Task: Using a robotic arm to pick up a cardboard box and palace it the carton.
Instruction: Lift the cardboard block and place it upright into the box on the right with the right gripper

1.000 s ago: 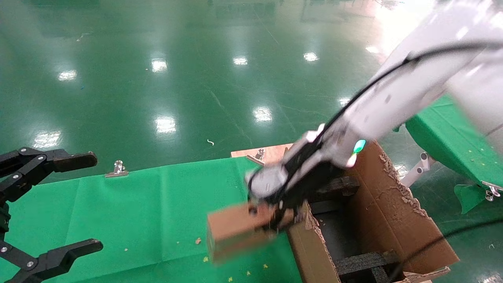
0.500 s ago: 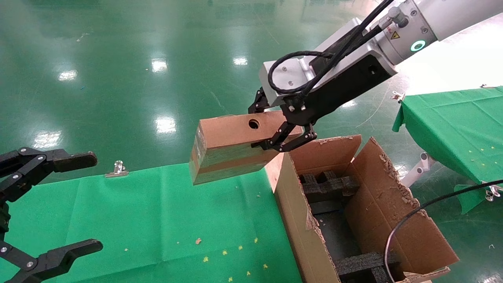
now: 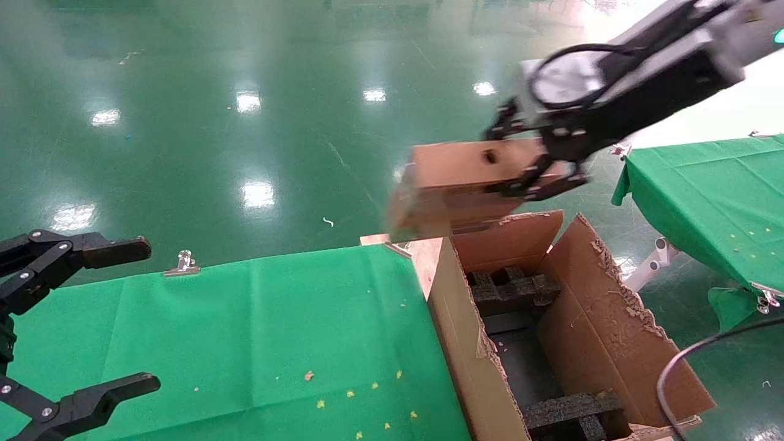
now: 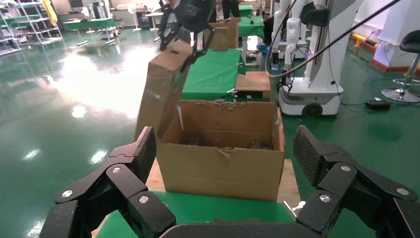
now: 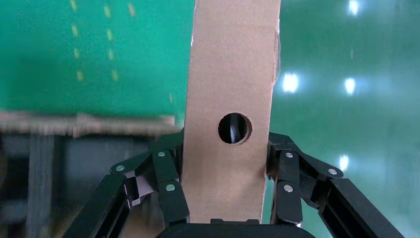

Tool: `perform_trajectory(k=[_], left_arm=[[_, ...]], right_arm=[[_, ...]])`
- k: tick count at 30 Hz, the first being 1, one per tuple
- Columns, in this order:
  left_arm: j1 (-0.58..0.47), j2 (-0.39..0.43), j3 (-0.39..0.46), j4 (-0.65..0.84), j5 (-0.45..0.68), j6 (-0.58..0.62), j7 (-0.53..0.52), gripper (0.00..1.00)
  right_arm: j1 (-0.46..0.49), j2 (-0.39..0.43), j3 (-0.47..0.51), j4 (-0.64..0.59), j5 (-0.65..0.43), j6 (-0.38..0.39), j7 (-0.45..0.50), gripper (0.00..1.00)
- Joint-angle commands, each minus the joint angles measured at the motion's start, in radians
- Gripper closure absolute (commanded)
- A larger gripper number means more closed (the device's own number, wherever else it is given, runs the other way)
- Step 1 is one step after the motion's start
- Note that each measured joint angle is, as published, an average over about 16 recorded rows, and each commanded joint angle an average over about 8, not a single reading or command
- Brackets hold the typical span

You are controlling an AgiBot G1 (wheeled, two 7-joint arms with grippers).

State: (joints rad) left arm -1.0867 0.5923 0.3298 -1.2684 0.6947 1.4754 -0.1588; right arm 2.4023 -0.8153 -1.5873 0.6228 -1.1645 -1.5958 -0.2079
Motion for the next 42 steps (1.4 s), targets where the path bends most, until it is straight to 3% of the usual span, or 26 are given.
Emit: perform_trajectory(k=[1, 15, 25, 34, 42], left_arm=[[0.000, 0.000, 0.000, 0.000, 0.000, 0.000, 0.000, 0.00], [0.000, 0.000, 0.000, 0.000, 0.000, 0.000, 0.000, 0.00], [0.000, 0.000, 0.001, 0.000, 0.000, 0.000, 0.000, 0.00], [0.000, 0.000, 0.001, 0.000, 0.000, 0.000, 0.000, 0.00], [0.000, 0.000, 0.001, 0.000, -0.001, 0.000, 0.000, 0.00]], right_arm=[[0.033, 0.019, -0.032, -0.017, -0.017, 0.000, -0.017, 1.00], [0.103, 0.155, -0.298, -0.007, 0.010, -0.003, -0.001, 1.00], [0.047, 0.187, -0.443, -0.081, 0.098, 0.007, 0.022, 1.00], [-0.051, 0.179, -0.456, -0.266, 0.192, 0.064, 0.182, 1.00], [-0.154, 0.221, -0.429, -0.367, 0.277, 0.122, 0.345, 1.00]])
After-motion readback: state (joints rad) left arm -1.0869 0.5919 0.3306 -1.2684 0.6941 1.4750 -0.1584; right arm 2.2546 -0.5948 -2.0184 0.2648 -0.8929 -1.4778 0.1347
